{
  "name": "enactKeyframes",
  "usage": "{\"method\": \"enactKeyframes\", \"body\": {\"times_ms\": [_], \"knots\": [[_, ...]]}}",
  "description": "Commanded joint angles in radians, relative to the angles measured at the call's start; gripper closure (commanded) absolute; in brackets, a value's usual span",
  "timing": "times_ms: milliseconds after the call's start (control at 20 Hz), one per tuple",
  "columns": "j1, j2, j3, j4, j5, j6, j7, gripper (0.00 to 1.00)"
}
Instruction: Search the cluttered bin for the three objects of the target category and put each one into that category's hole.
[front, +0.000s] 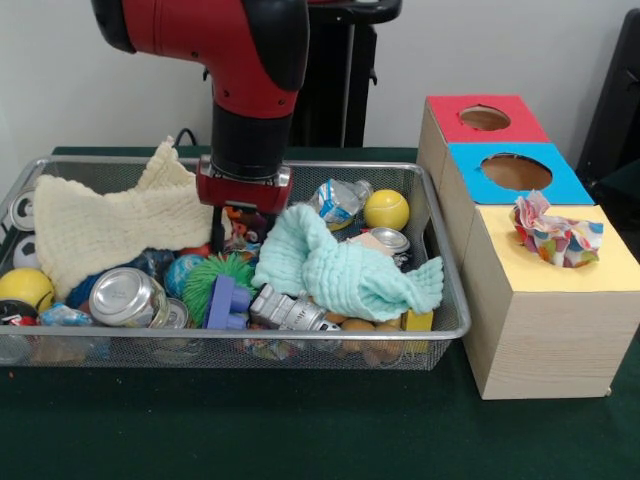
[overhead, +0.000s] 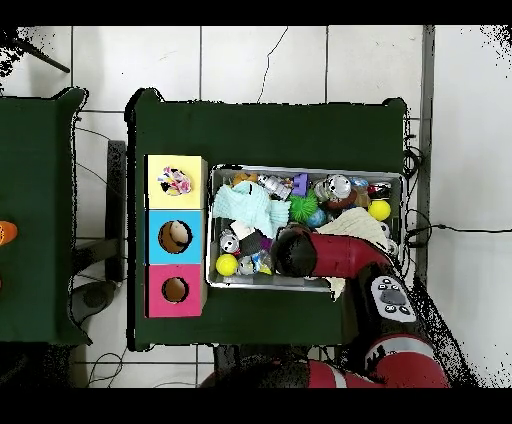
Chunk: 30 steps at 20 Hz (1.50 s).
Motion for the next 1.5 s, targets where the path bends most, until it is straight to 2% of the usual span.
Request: {"method": "enactKeyframes", "body": {"times_ms": [50,700,750,1000,1400,1500], "knots": [[-0.02,0.09,0.08,-0.063,-0.01,-0.034,0.07,0.0],[0.001,0.051,0.053,-0.059,-0.018,-0.015,0.068,0.0],[0.003,0.05,0.051,-0.058,-0.021,-0.023,0.069,1.0],[0.024,0.047,0.029,-0.062,-0.029,-0.03,0.076,1.0],[0.04,-0.025,0.012,-0.01,-0.008,0.002,0.093,1.0],[0.04,-0.068,0.013,0.018,-0.001,0.021,0.091,1.0]]}}
